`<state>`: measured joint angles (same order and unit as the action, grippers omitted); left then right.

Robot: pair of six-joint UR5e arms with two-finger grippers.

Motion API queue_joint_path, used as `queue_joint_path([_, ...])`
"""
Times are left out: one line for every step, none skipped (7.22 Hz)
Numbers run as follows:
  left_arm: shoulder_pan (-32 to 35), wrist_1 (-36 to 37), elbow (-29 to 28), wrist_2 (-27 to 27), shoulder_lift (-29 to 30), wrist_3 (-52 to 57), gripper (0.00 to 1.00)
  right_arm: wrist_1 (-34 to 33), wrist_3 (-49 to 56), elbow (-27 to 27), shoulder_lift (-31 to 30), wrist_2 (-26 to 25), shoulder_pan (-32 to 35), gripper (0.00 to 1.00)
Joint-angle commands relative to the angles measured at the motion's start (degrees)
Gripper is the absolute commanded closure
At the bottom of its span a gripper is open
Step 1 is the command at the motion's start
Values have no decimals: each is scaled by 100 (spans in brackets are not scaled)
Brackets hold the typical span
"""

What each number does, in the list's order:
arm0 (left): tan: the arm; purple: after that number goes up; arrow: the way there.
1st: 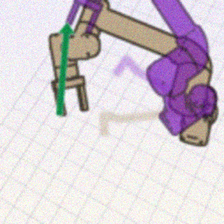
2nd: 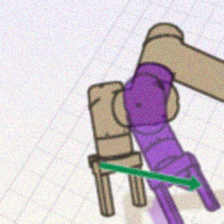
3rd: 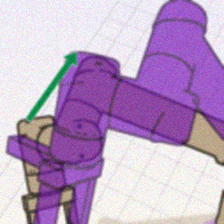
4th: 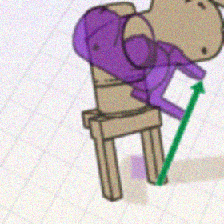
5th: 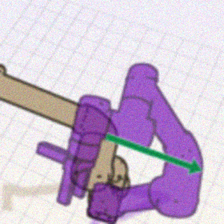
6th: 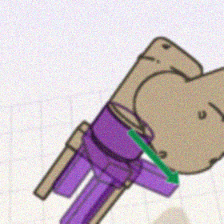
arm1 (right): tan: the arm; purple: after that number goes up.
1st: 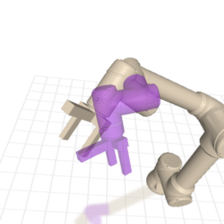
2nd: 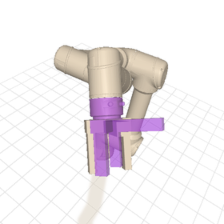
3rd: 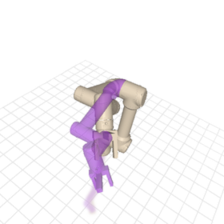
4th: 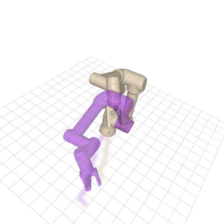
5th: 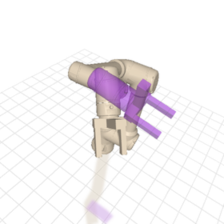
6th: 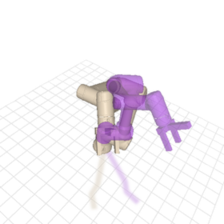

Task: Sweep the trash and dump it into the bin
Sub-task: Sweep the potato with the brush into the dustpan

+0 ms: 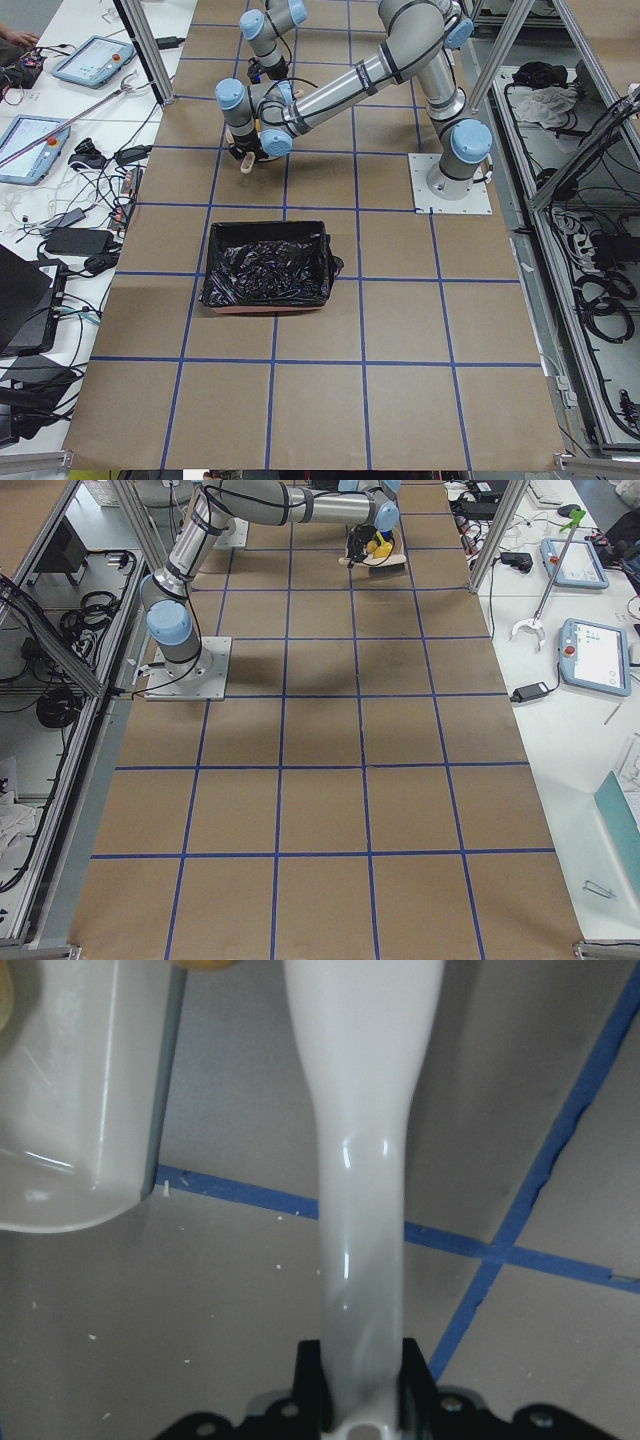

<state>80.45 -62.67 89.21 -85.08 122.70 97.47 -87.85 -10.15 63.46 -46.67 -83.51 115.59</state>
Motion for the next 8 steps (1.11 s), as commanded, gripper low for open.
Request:
queue_joint_path([5, 0, 0, 9, 0, 0, 100, 4, -372, 0, -9, 282, 95, 100])
queue_joint_path([5, 0, 0, 9, 0, 0, 100, 13, -608, 0, -9, 465, 121, 100])
queue_joint_path([-3, 0, -8, 9, 0, 0, 100, 4, -811, 0, -9, 667, 130, 100])
queue_joint_path([-3, 0, 0, 9, 0, 0, 100, -4, -1004, 0, -18, 852, 174, 100])
queue_joint_path([5, 0, 0, 9, 0, 0, 100, -109, -1171, 0, -26, 1141, 235, 100])
queue_joint_path([-3, 0, 0, 9, 0, 0, 100, -206, -1295, 0, -18, 1170, 271, 100])
queue_joint_path([5, 0, 0, 9, 0, 0, 100, -241, -1392, 0, -9, 1179, 341, 100])
queue_joint_path([-3, 0, 0, 9, 0, 0, 100, -372, -1541, 0, -9, 1292, 376, 100])
